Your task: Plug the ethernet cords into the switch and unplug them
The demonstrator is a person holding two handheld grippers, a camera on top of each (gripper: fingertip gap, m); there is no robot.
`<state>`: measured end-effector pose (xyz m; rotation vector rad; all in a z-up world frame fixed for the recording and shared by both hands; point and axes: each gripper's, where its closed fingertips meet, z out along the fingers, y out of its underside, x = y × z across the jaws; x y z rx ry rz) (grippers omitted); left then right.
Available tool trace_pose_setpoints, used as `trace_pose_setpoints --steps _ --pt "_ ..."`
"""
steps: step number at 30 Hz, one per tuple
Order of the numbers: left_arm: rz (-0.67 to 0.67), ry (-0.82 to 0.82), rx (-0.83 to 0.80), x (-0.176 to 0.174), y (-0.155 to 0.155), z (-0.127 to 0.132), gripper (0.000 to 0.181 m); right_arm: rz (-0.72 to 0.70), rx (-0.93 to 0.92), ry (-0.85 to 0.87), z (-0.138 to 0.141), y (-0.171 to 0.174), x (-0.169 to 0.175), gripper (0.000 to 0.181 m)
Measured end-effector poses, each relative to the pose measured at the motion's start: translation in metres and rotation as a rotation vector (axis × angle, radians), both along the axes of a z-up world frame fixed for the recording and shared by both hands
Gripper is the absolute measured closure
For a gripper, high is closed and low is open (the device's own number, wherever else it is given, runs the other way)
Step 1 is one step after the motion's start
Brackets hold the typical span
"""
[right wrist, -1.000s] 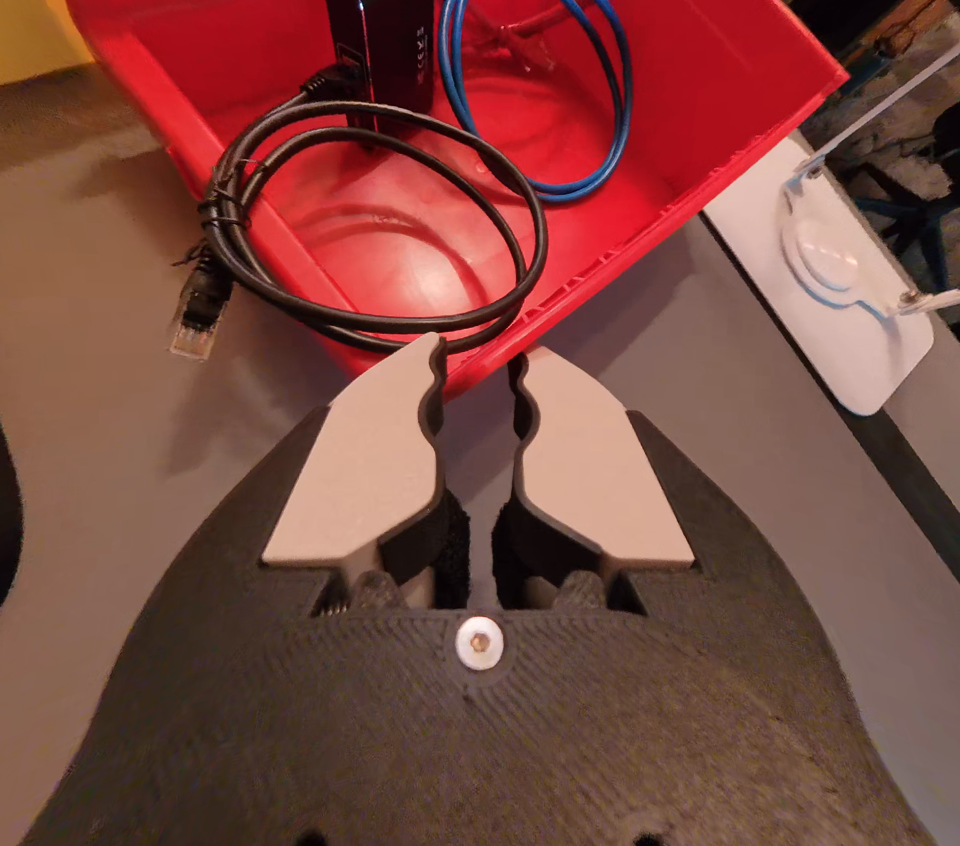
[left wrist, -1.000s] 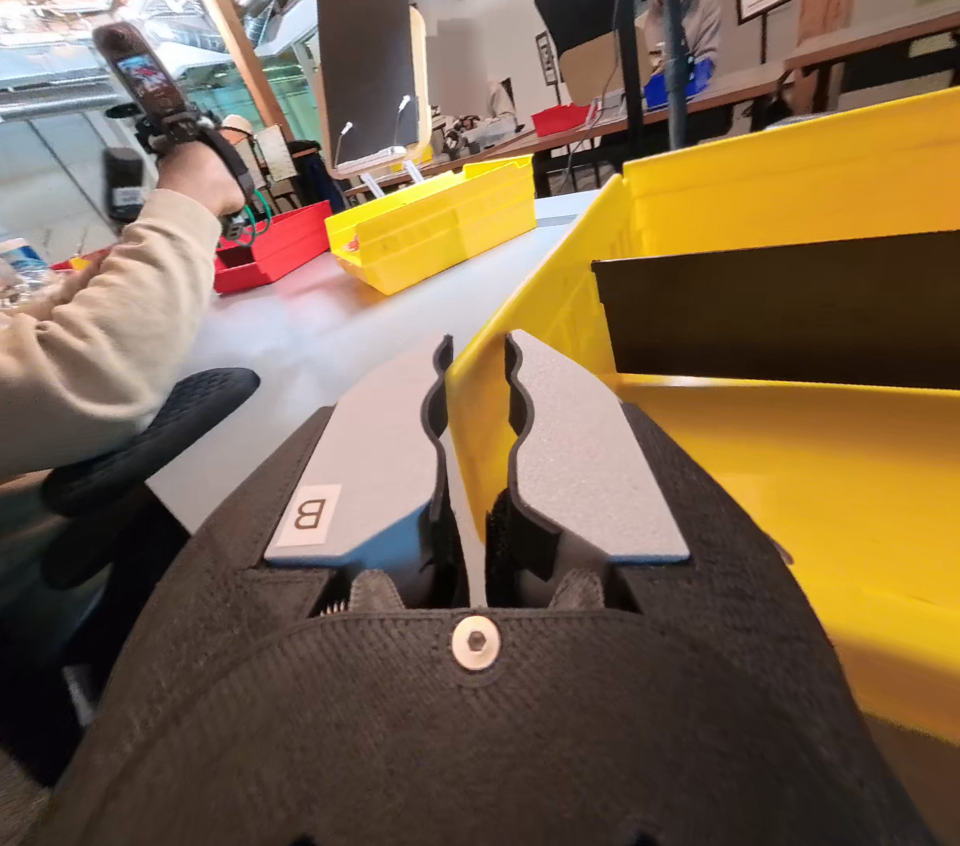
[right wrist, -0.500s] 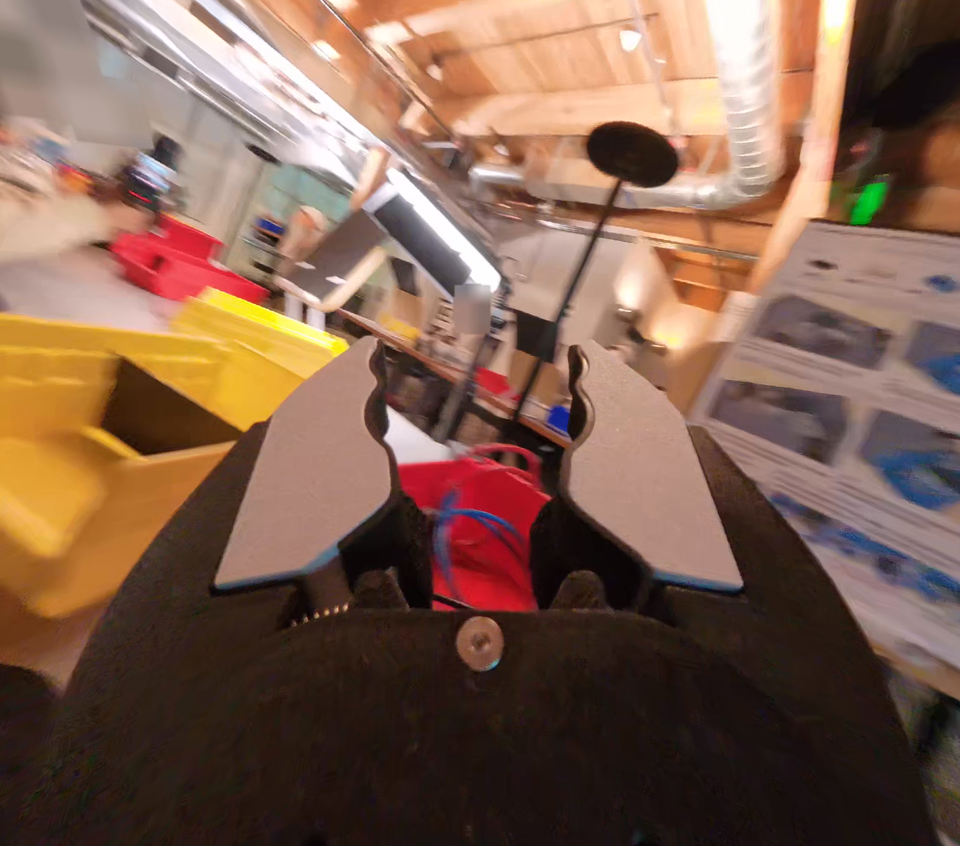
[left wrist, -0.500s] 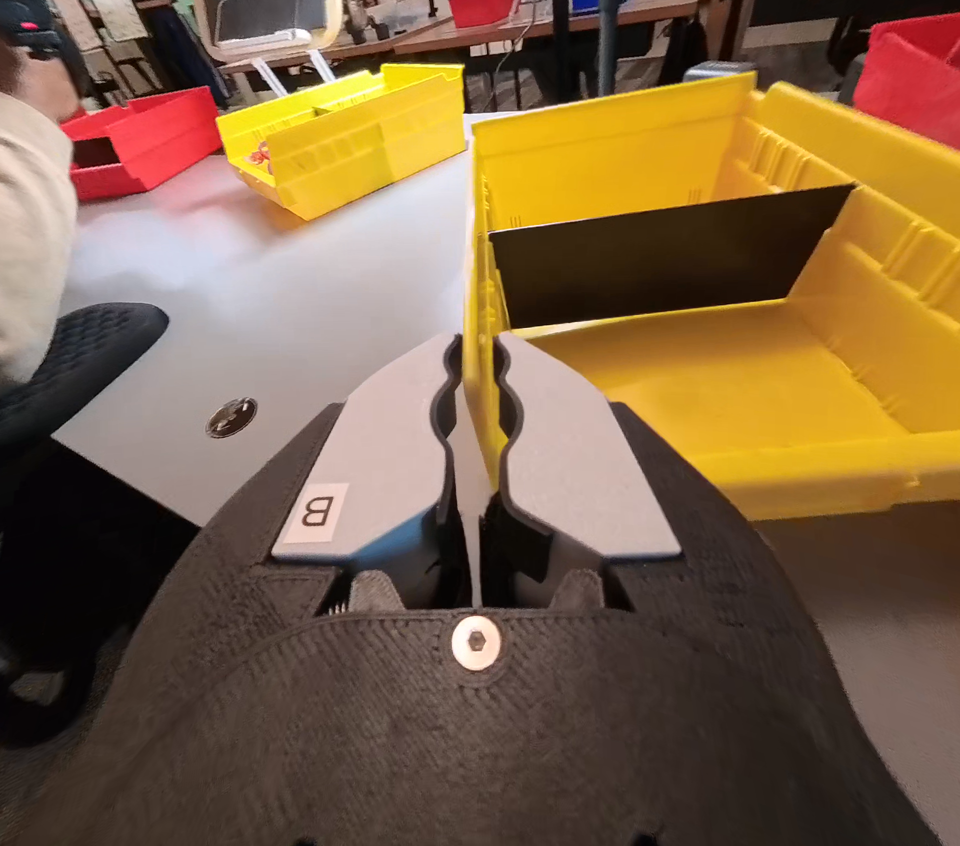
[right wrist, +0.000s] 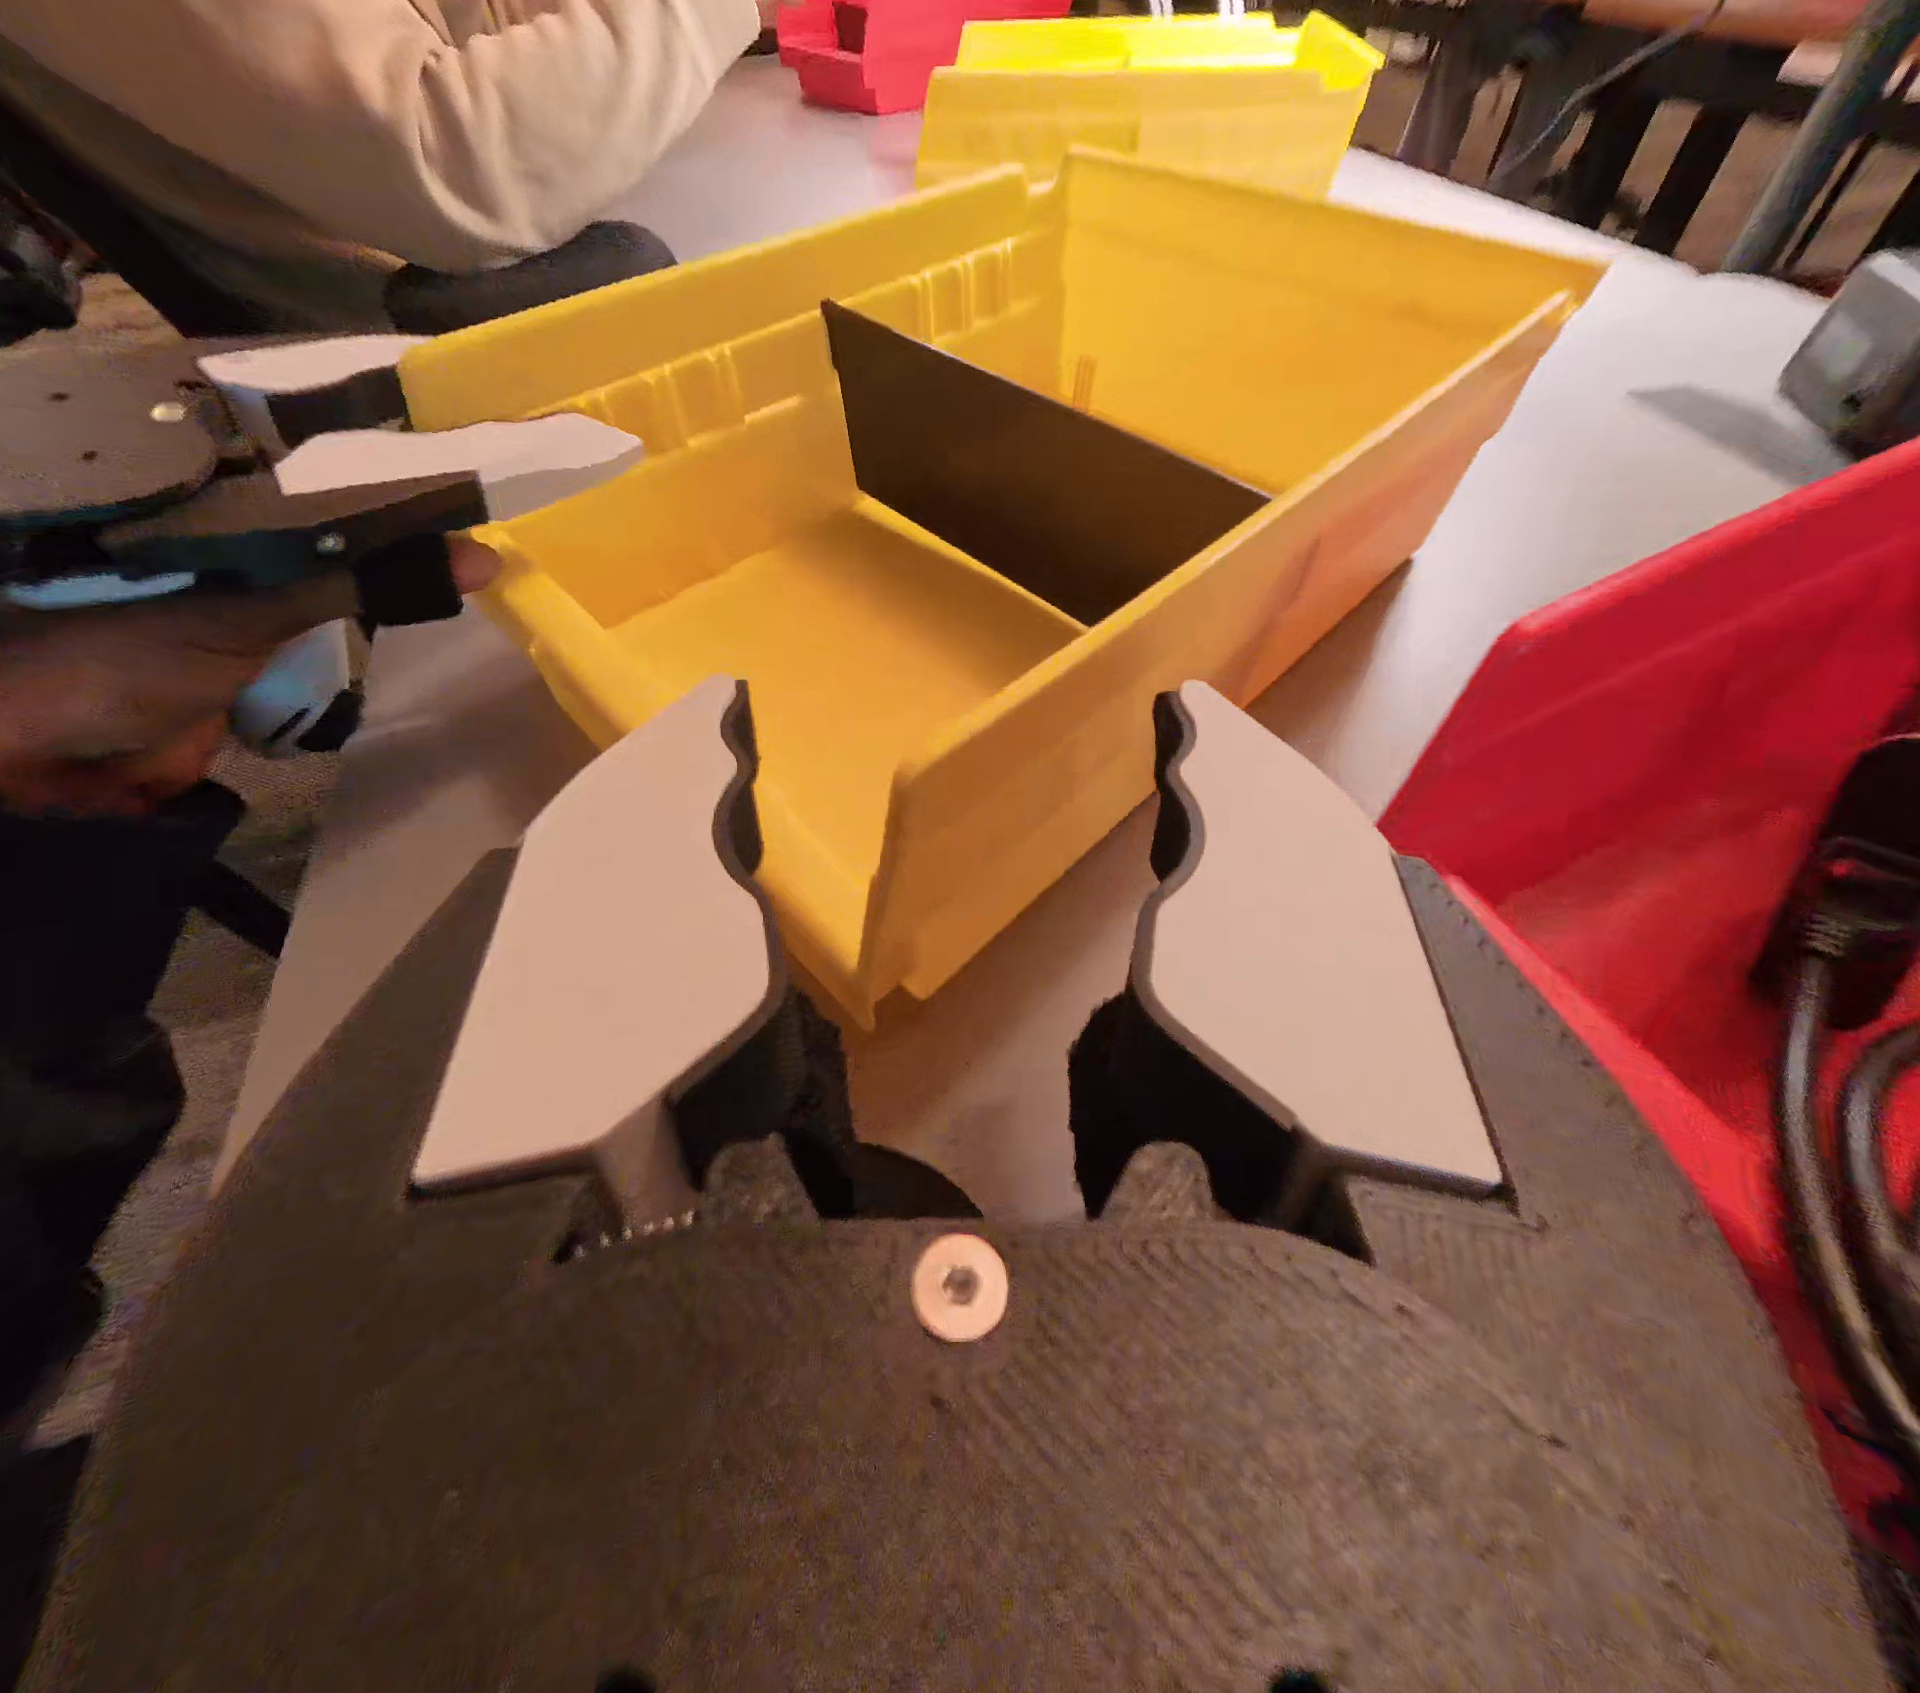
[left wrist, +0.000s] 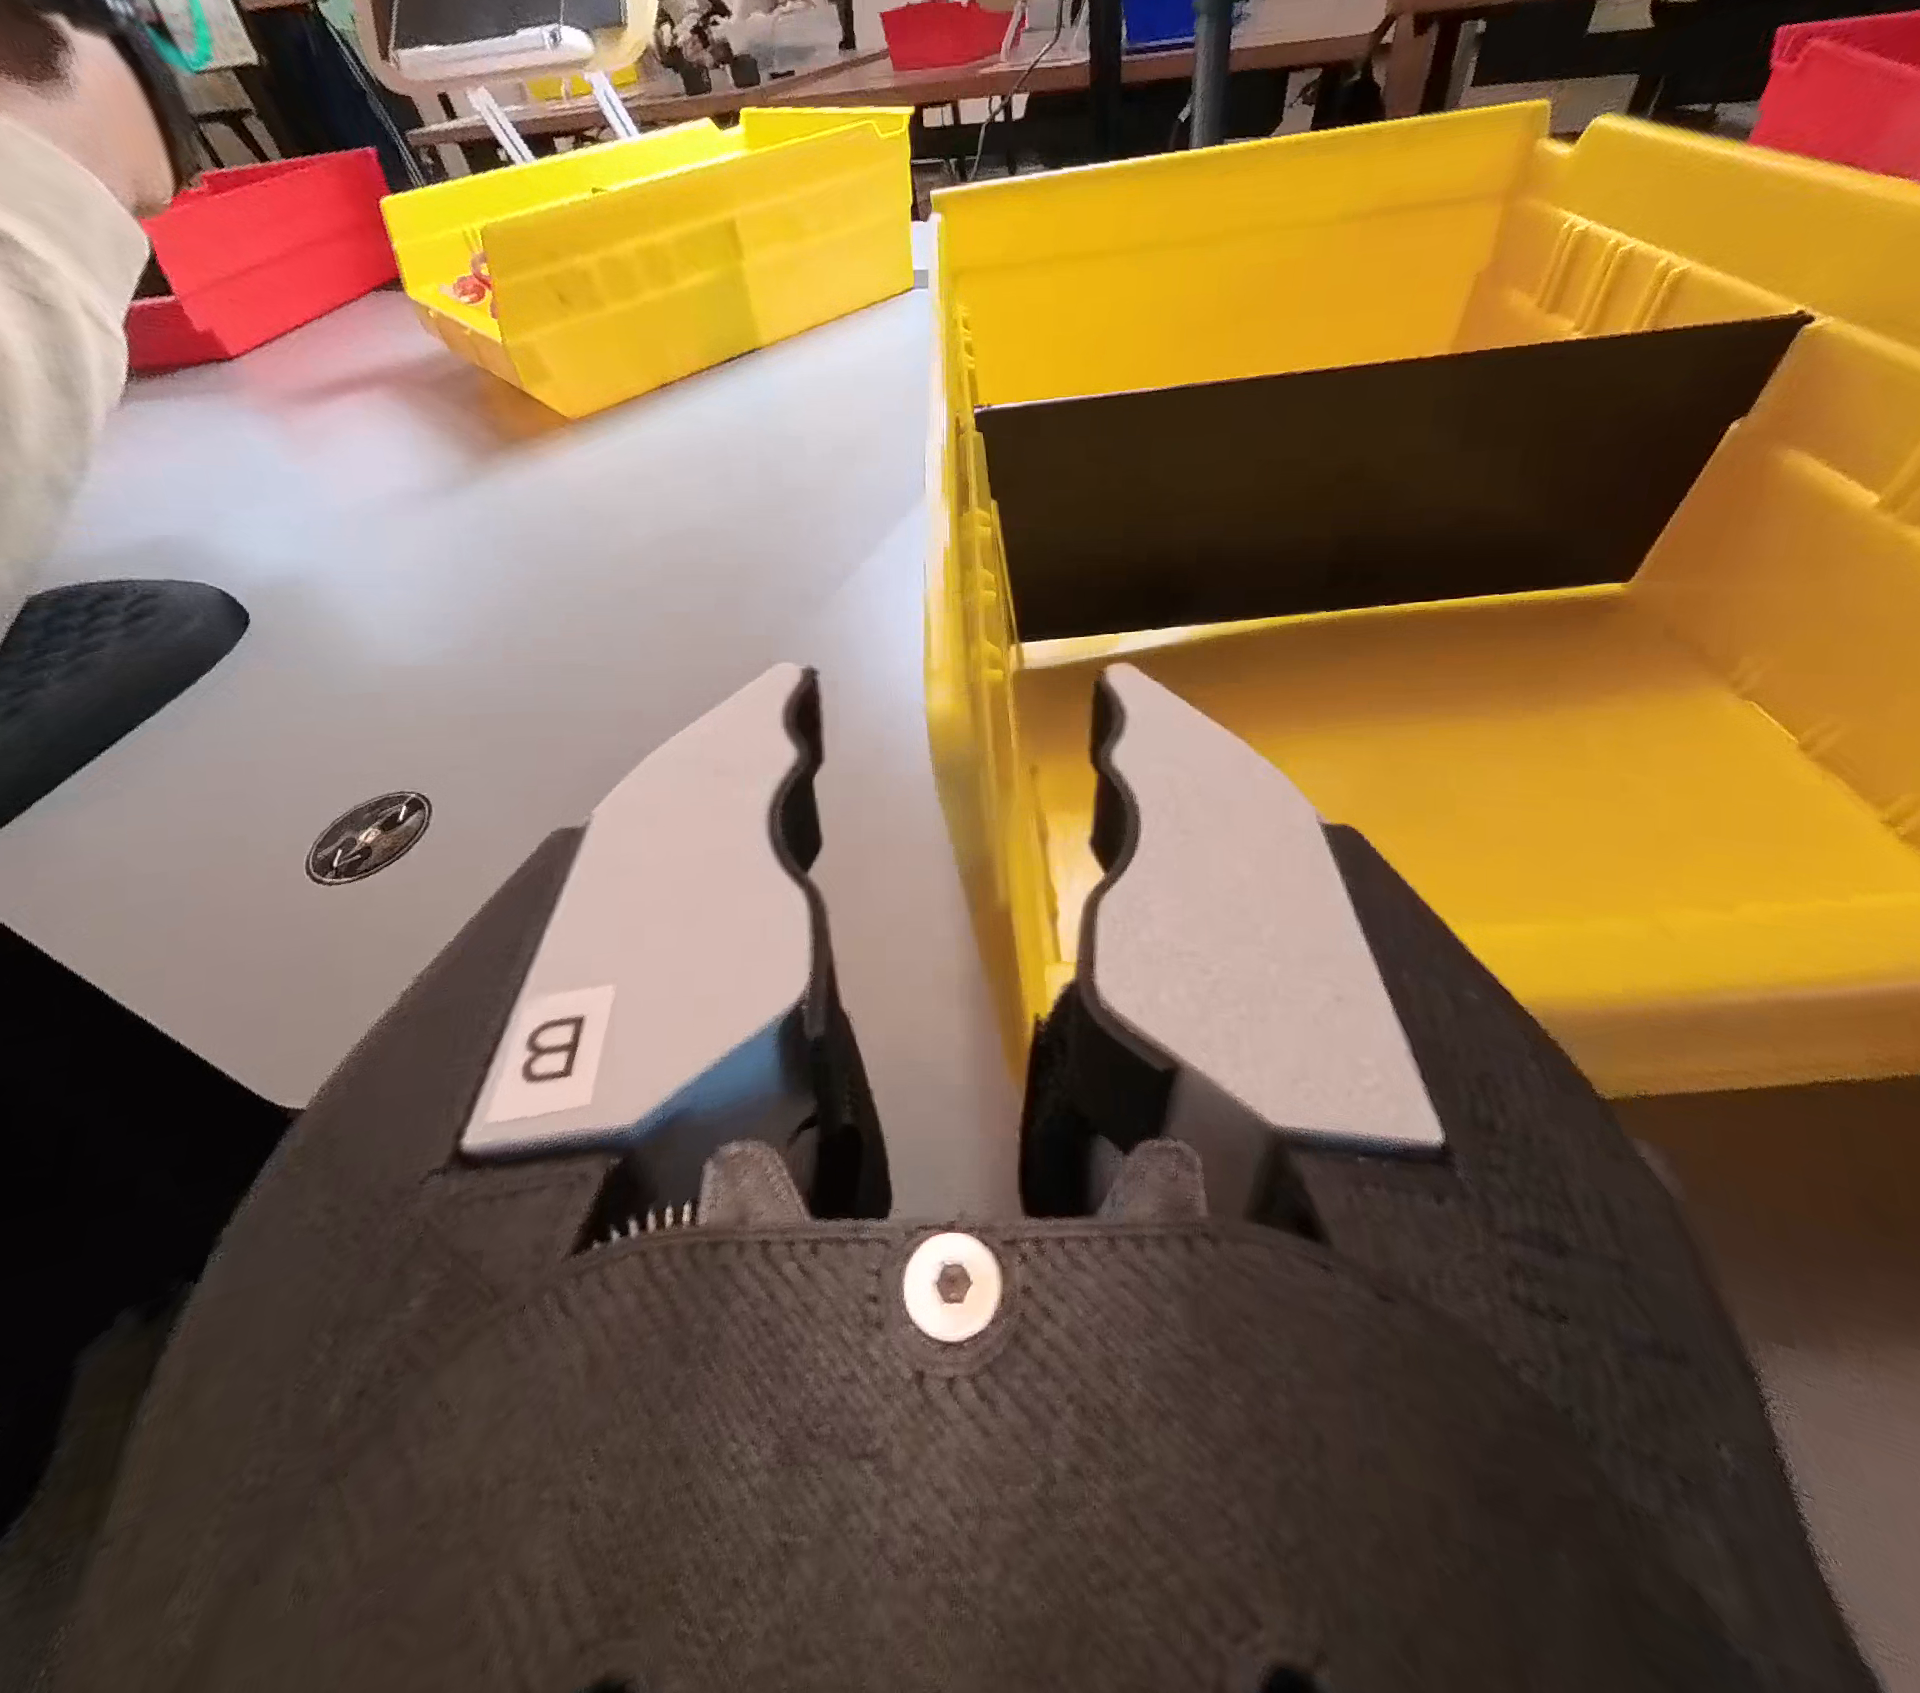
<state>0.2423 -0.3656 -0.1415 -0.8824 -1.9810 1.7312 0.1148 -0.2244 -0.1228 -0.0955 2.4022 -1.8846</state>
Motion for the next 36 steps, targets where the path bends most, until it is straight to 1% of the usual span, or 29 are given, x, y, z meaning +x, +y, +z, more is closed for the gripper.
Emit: trace_pose_setpoints --steps 1,2,3,4,6,7,8,9,11,12,14,16,18,20,22,24,25,27,31,34,36 --pt "-0.003 0.0 -0.001 0.0 0.0 0.0 0.139 -0.003 0.021 -0.032 -0.002 -0.005 0.0 0.108" --pt "-0.015 0.003 0.001 -0.001 0.002 0.0 0.157 -0.012 0.059 -0.046 -0.007 -0.009 0.0 0.112" --pt "-0.035 0.01 0.002 -0.003 0.004 0.001 0.172 -0.027 0.117 -0.036 -0.015 -0.012 -0.002 0.122" --pt "-0.046 0.018 0.006 -0.005 0.006 0.002 0.175 -0.063 0.173 -0.006 -0.023 -0.014 -0.008 0.134" --pt "-0.051 0.025 -0.029 -0.006 0.01 0.009 0.177 -0.128 0.195 0.103 -0.025 -0.017 -0.019 0.149" --pt "-0.041 0.018 -0.066 -0.006 0.012 0.015 0.177 -0.142 0.2 0.151 -0.026 -0.017 -0.023 0.153" --pt "-0.029 0.009 -0.09 -0.005 0.015 0.021 0.177 -0.153 0.189 0.158 -0.025 -0.018 -0.025 0.155" --pt "-0.012 -0.003 -0.111 -0.003 0.018 0.029 0.177 -0.153 0.157 0.124 -0.02 -0.018 -0.024 0.156" --pt "0.009 0.008 -0.173 0.001 0.027 0.05 0.177 -0.145 0.077 0.066 -0.004 -0.016 -0.024 0.158" --pt "0.018 0.031 -0.214 0.003 0.033 0.063 0.177 -0.147 0.032 0.075 0.007 -0.014 -0.024 0.158" --pt "0.046 0.092 -0.31 0.008 0.047 0.091 0.177 -0.166 -0.068 0.144 0.037 -0.005 -0.024 0.161" --pt "0.048 0.209 -0.4 0.009 0.066 0.121 0.177 -0.185 -0.183 0.229 0.072 0.013 -0.027 0.161" --pt "0.021 0.328 -0.484 0.005 0.091 0.148 0.177 -0.209 -0.286 0.313 0.105 0.038 -0.032 0.161" --pt "-0.017 0.409 -0.555 -0.006 0.119 0.168 0.177 -0.254 -0.351 0.402 0.129 0.071 -0.041 0.161" --pt "-0.089 0.484 -0.596 -0.024 0.148 0.182 0.176 -0.317 -0.39 0.492 0.145 0.109 -0.055 0.16" --pt "-0.185 0.542 -0.618 -0.048 0.181 0.19 0.175 -0.396 -0.405 0.55 0.153 0.152 -0.073 0.16" --pt "-0.236 0.549 -0.624 -0.063 0.197 0.193 0.174 -0.443 -0.405 0.567 0.154 0.174 -0.083 0.161" --pt "-0.355 0.51 -0.643 -0.095 0.232 0.198 0.172 -0.536 -0.39 0.574 0.153 0.218 -0.105 0.161" --pt "-0.584 0.467 -0.615 -0.161 0.298 0.207 0.169 -0.708 -0.342 0.519 0.147 0.297 -0.151 0.161" --pt "-0.715 0.433 -0.6 -0.21 0.343 0.207 0.168 -0.833 -0.285 0.495 0.138 0.35 -0.184 0.161" --pt "-0.799 0.406 -0.577 -0.244 0.369 0.201 0.167 -0.915 -0.217 0.509 0.127 0.383 -0.205 0.161"
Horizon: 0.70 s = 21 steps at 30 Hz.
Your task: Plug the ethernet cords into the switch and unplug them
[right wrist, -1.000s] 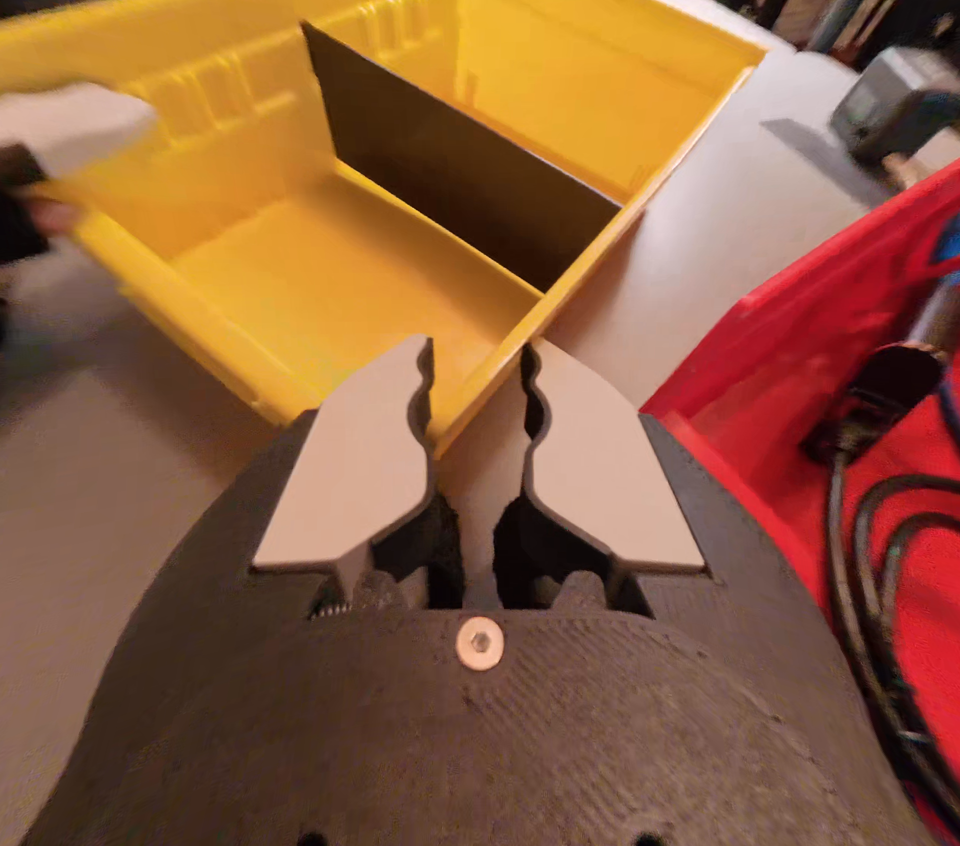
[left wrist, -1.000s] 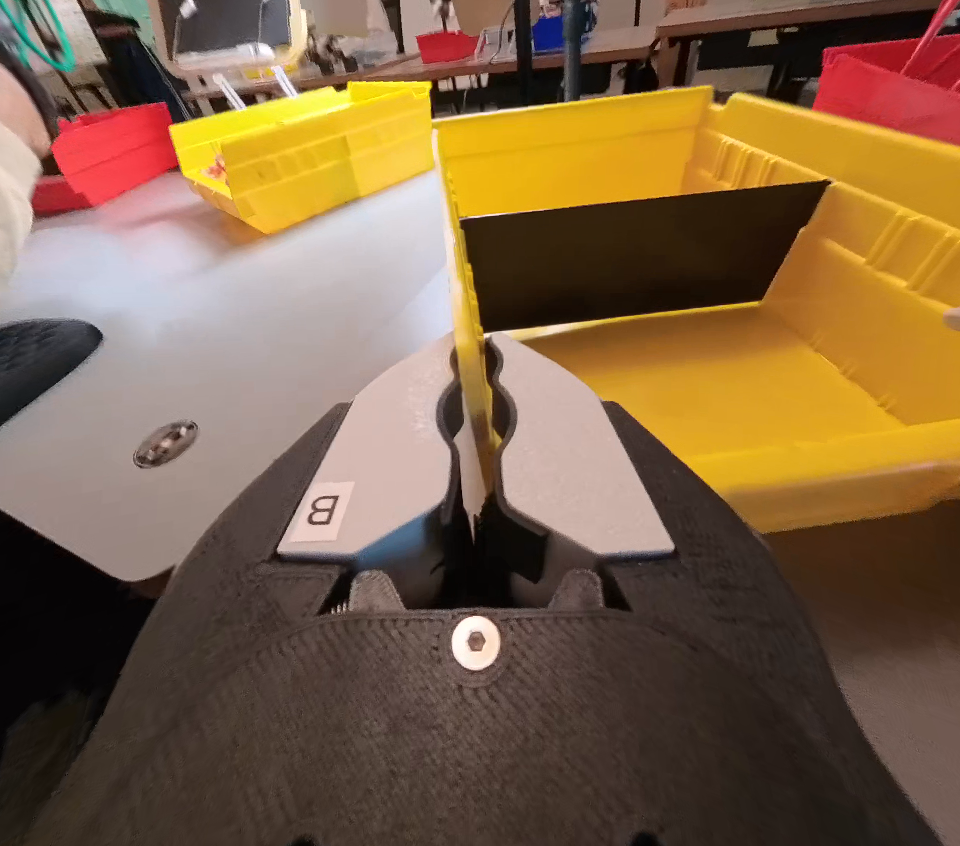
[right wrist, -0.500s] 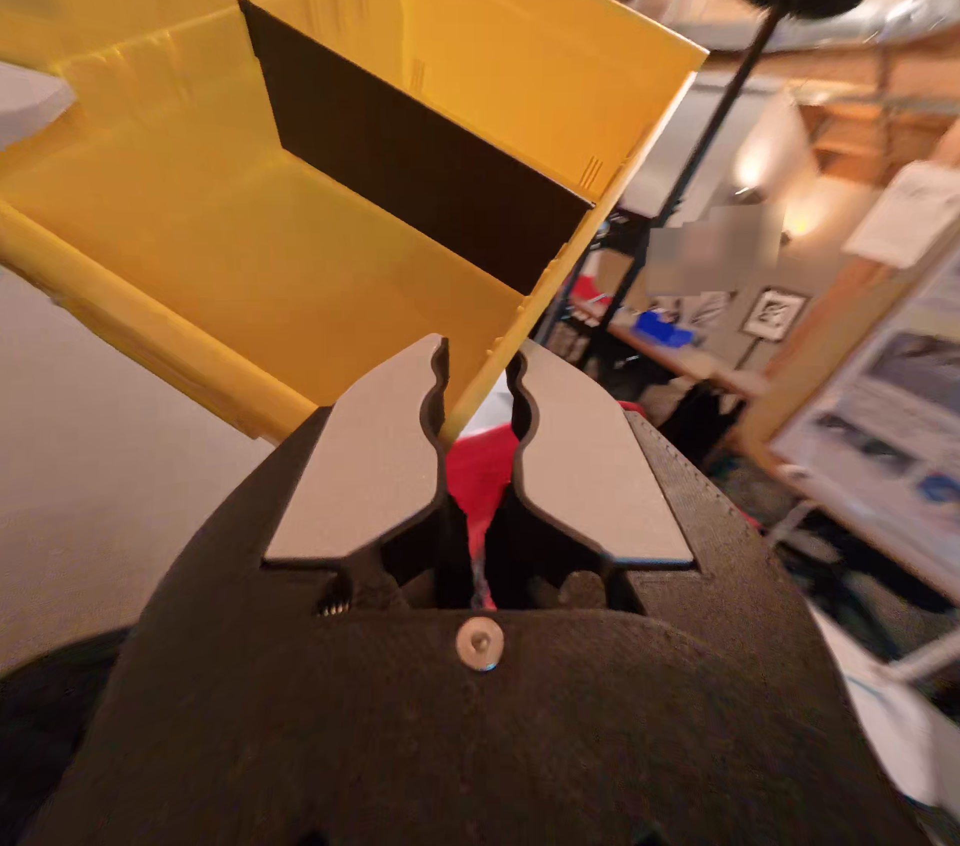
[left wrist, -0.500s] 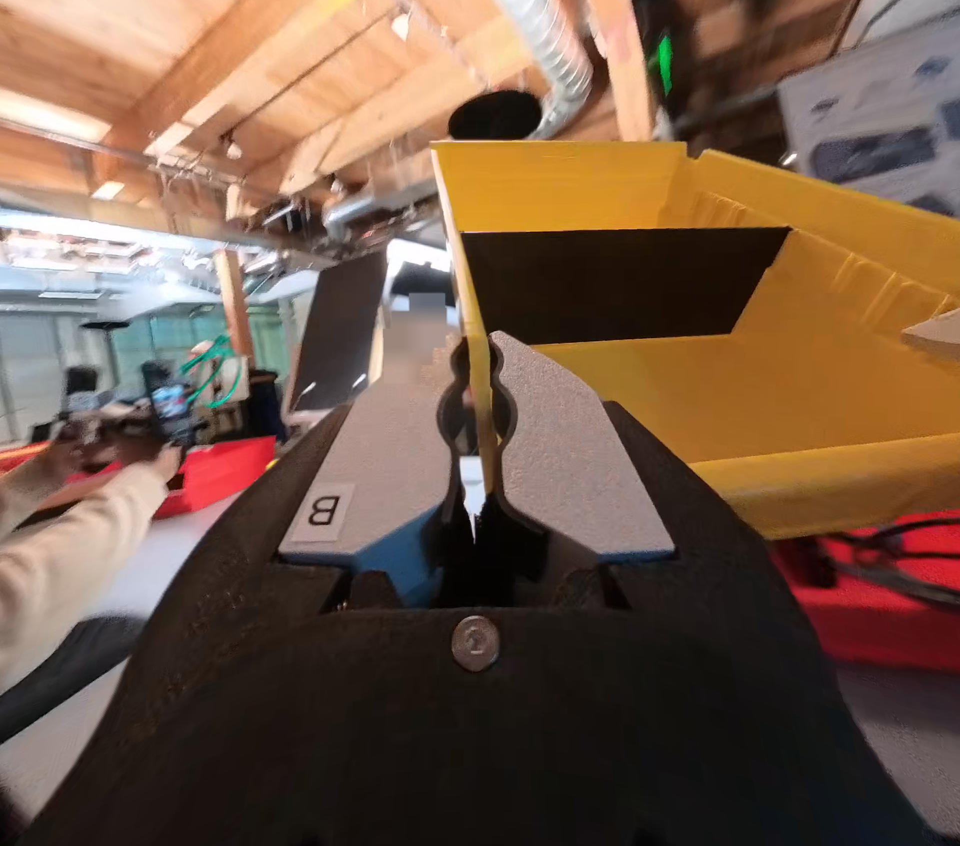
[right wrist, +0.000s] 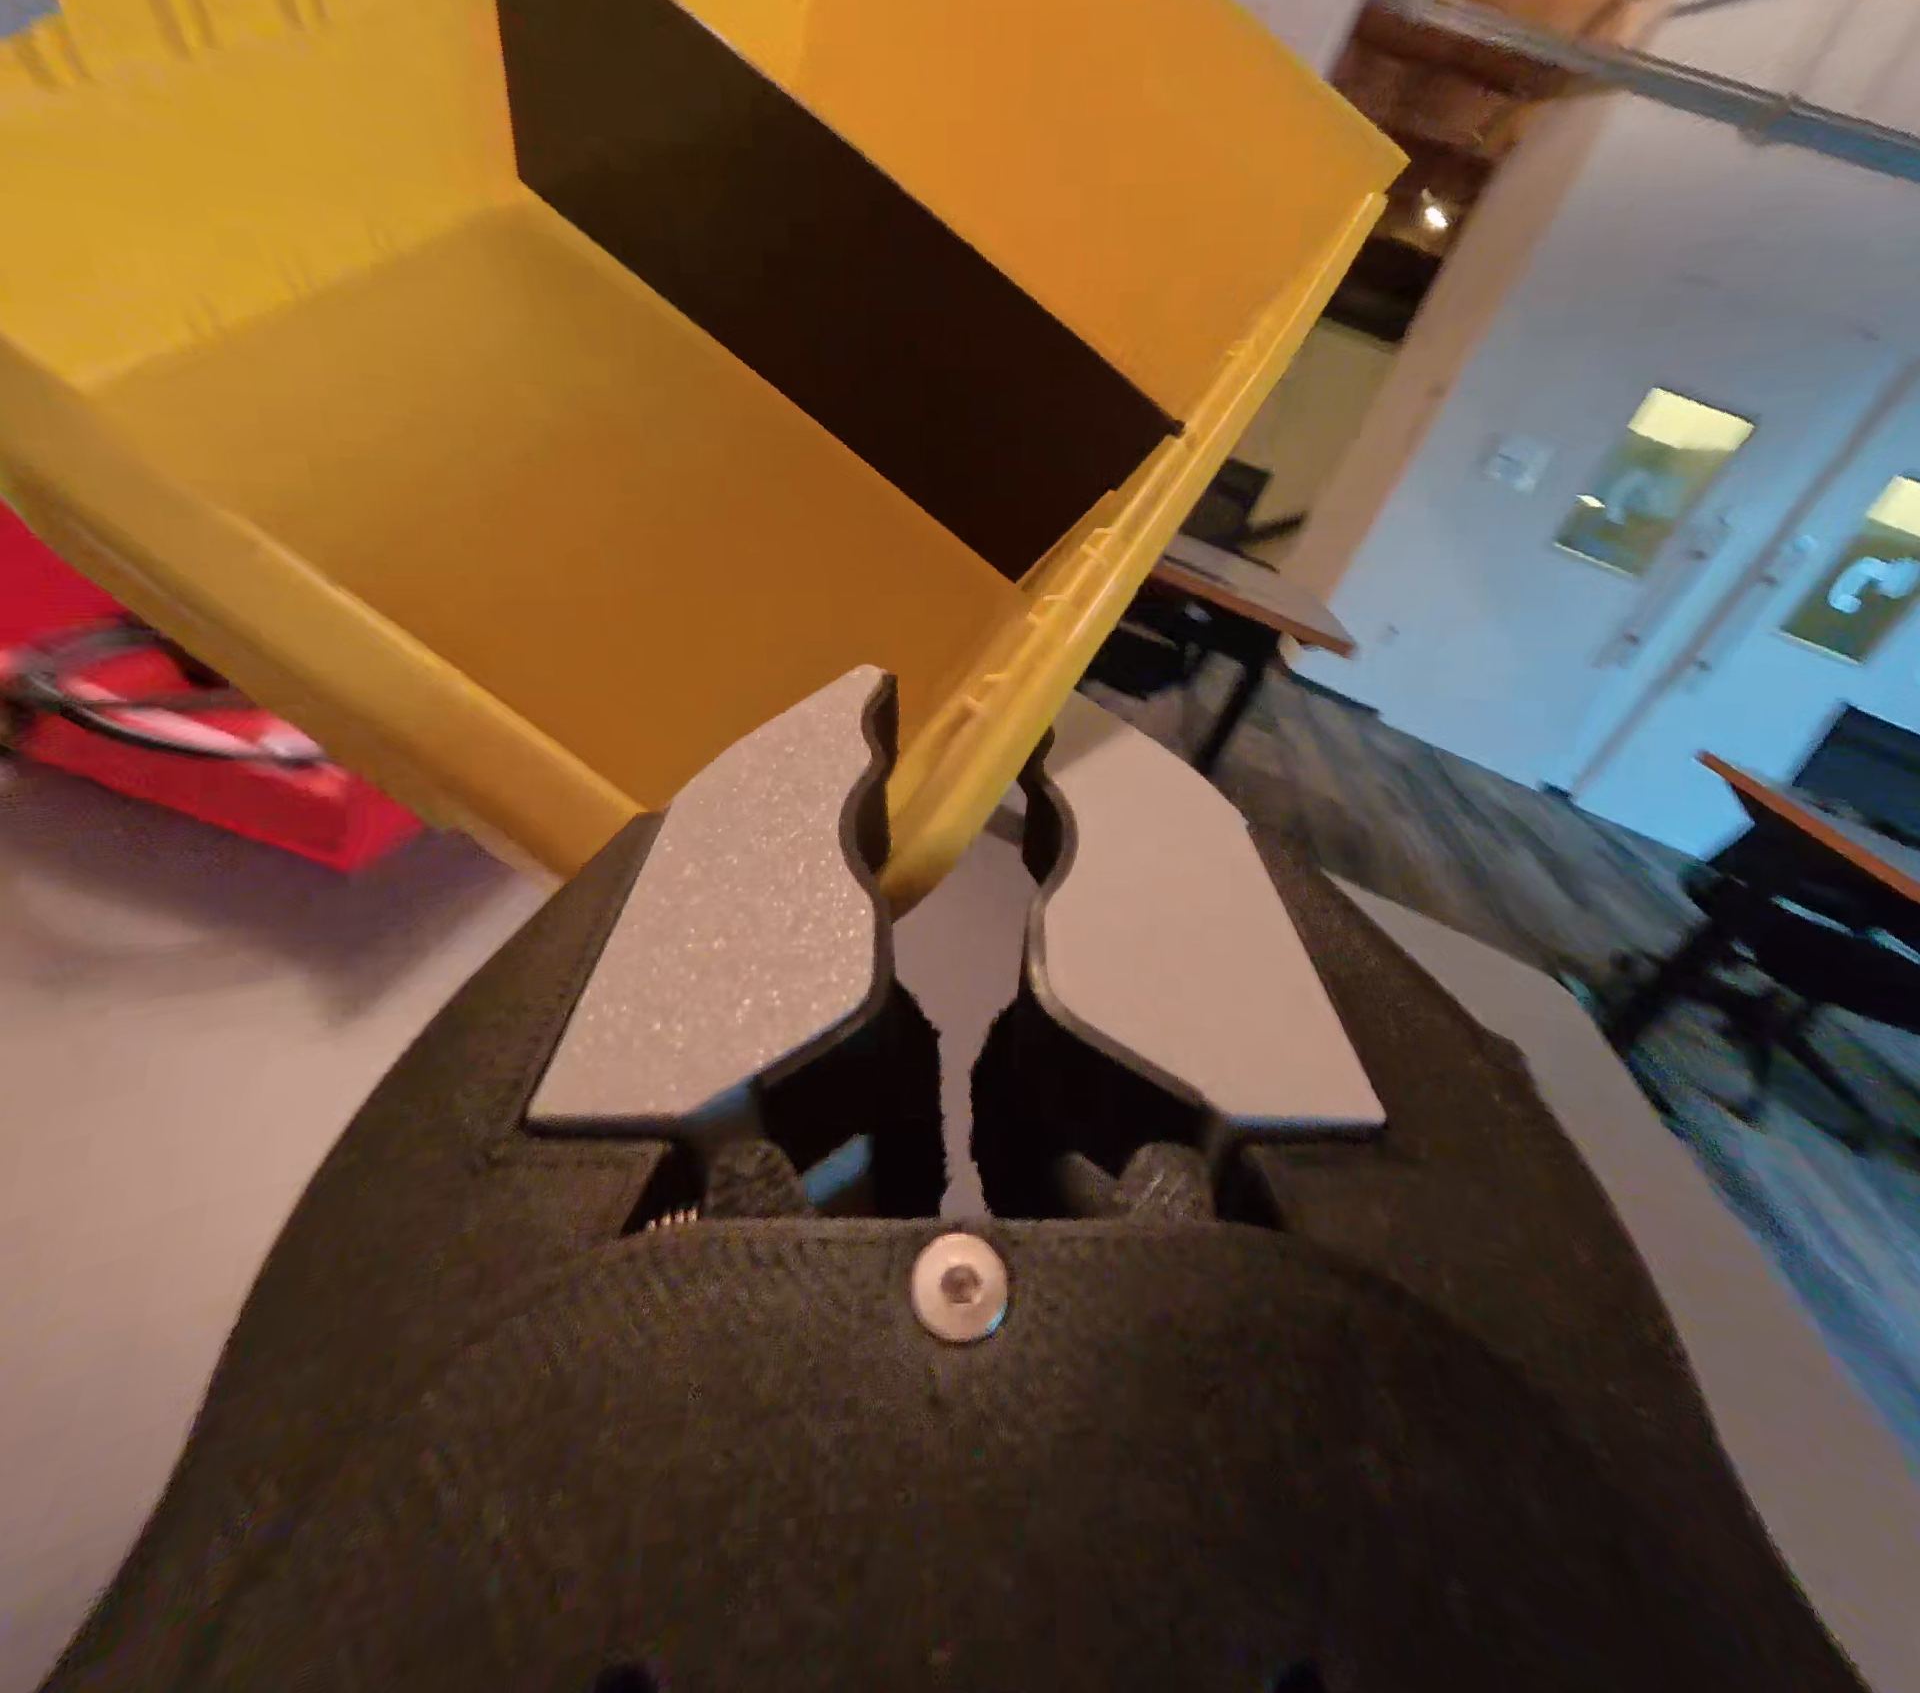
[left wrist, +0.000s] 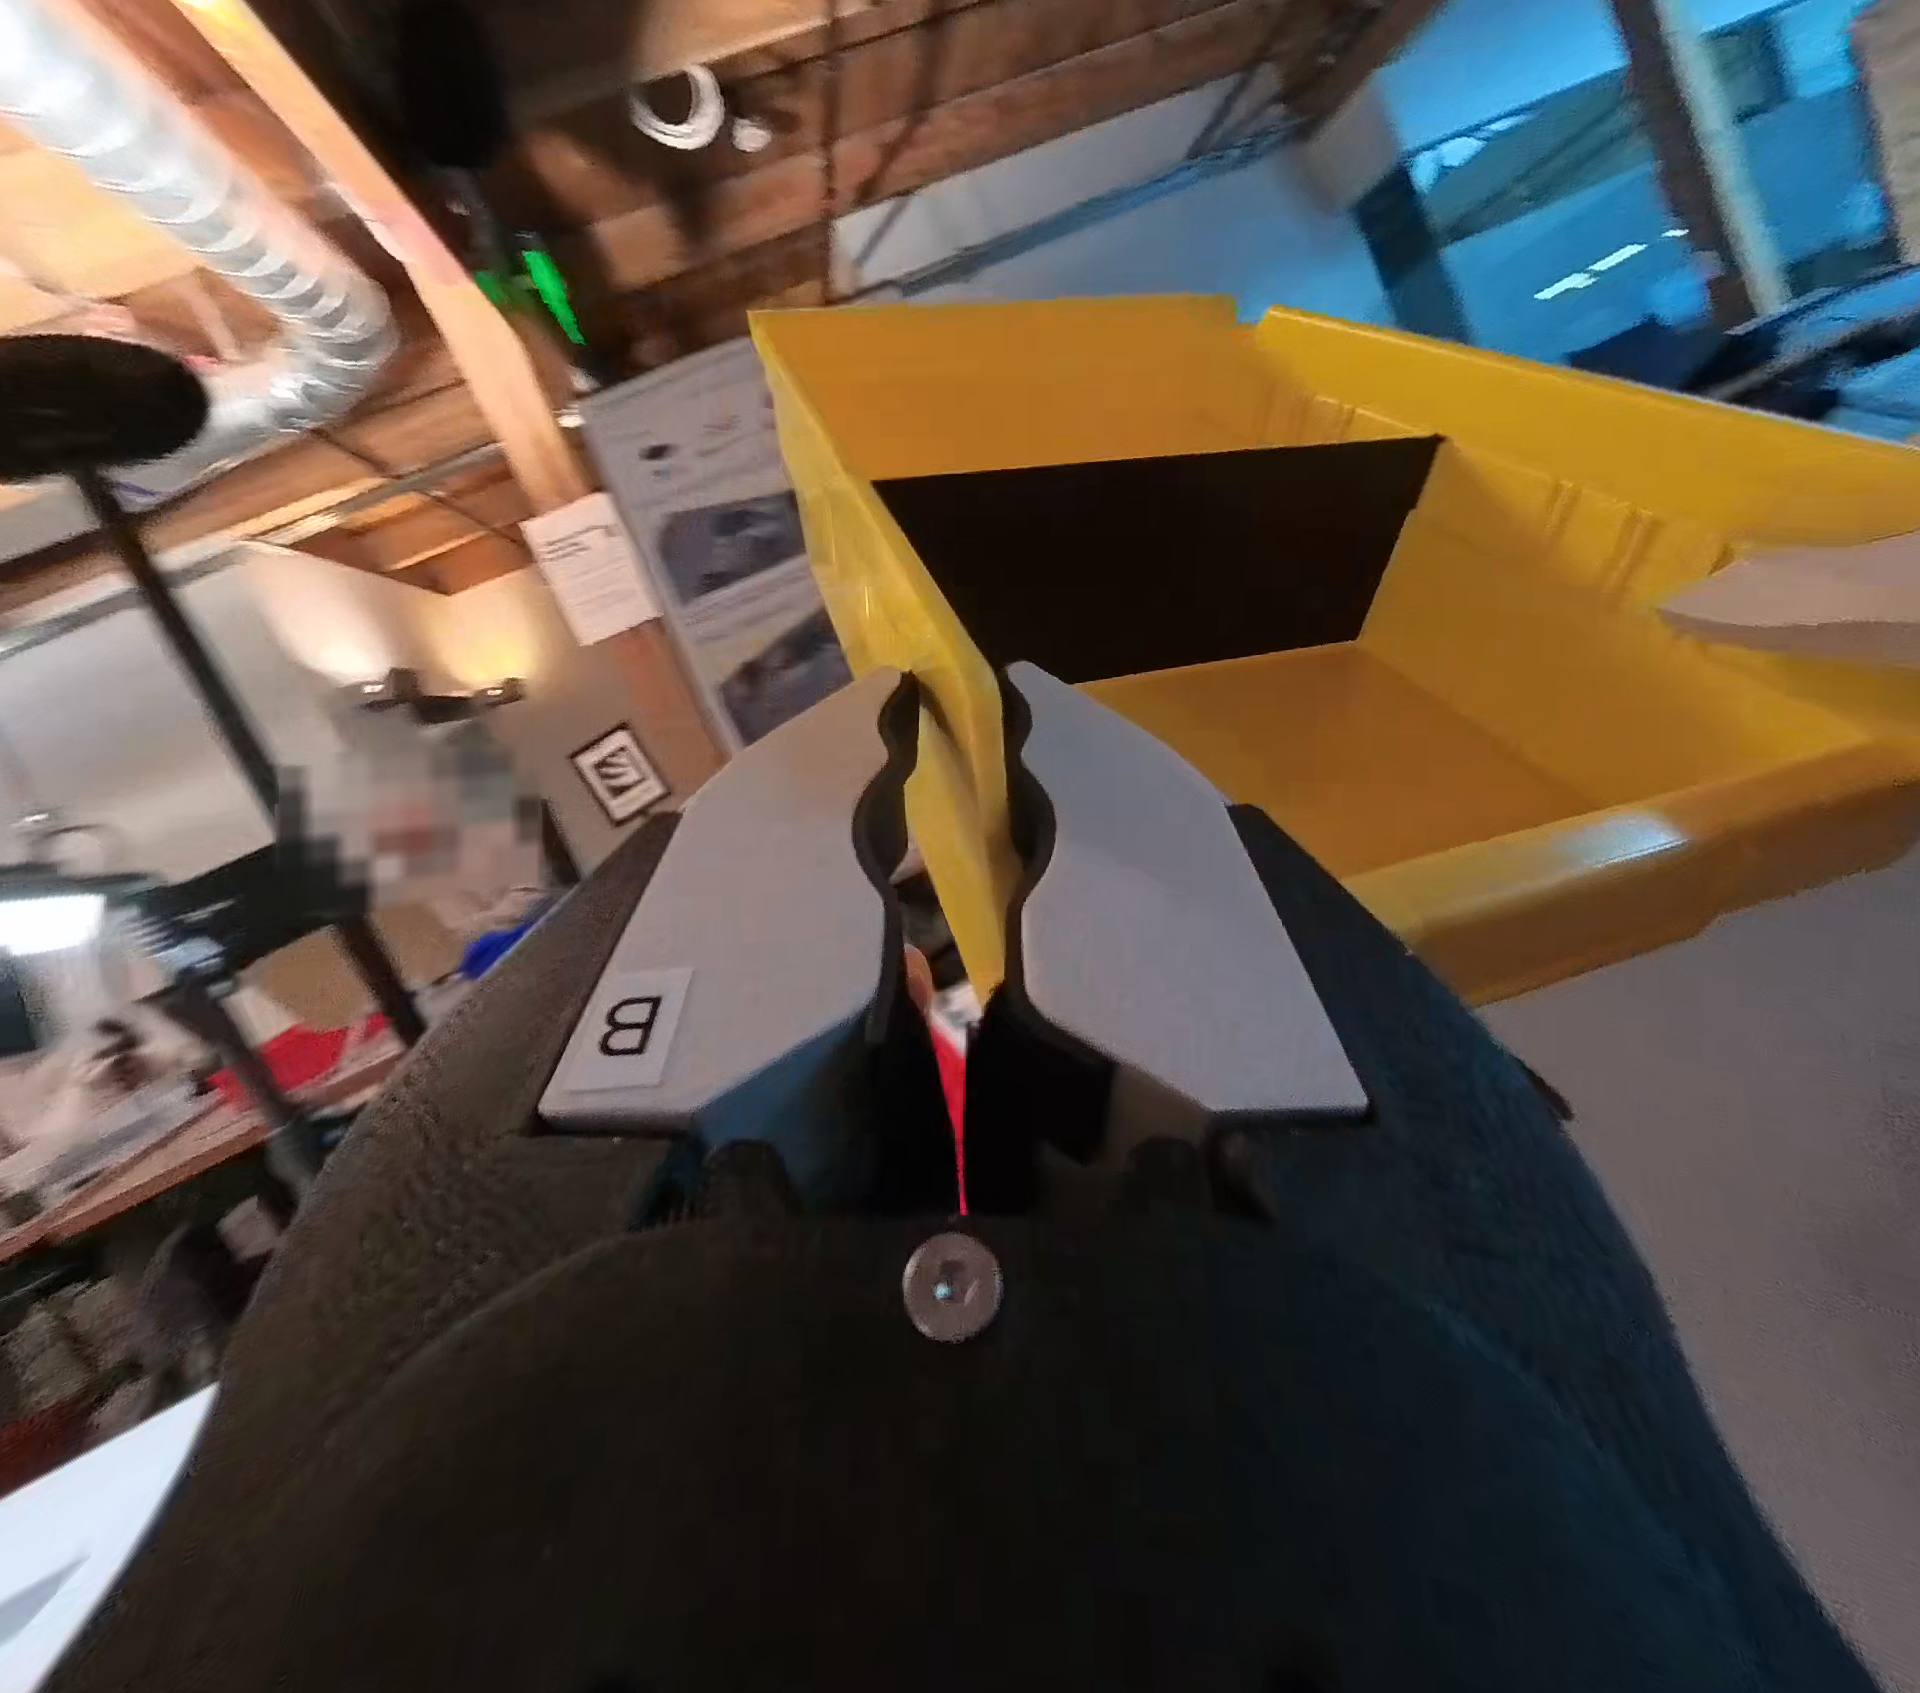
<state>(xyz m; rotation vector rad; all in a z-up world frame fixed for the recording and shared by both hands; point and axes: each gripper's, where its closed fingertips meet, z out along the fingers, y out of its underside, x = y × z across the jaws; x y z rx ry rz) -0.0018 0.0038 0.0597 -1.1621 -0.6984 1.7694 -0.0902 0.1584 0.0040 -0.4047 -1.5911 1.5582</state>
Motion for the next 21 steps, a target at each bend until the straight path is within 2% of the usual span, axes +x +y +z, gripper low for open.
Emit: trace_pose_setpoints --steps 4,8,11,16,21 --pt "-0.105 -0.112 -0.002 -0.063 0.048 -0.028 0.169 -0.137 0.088 -0.081 -0.036 0.059 -0.033 0.158" --pt "-0.196 -0.219 0.054 -0.103 0.091 -0.066 0.169 -0.224 0.133 -0.171 -0.07 0.107 -0.052 0.159" --pt "-0.235 -0.293 0.077 -0.12 0.114 -0.096 0.168 -0.288 0.207 -0.195 -0.093 0.133 -0.062 0.16" --pt "-0.261 -0.453 0.096 -0.139 0.135 -0.149 0.166 -0.327 0.236 -0.244 -0.121 0.157 -0.073 0.161" --pt "-0.28 -0.527 0.11 -0.142 0.148 -0.172 0.164 -0.337 0.288 -0.297 -0.142 0.17 -0.078 0.162"
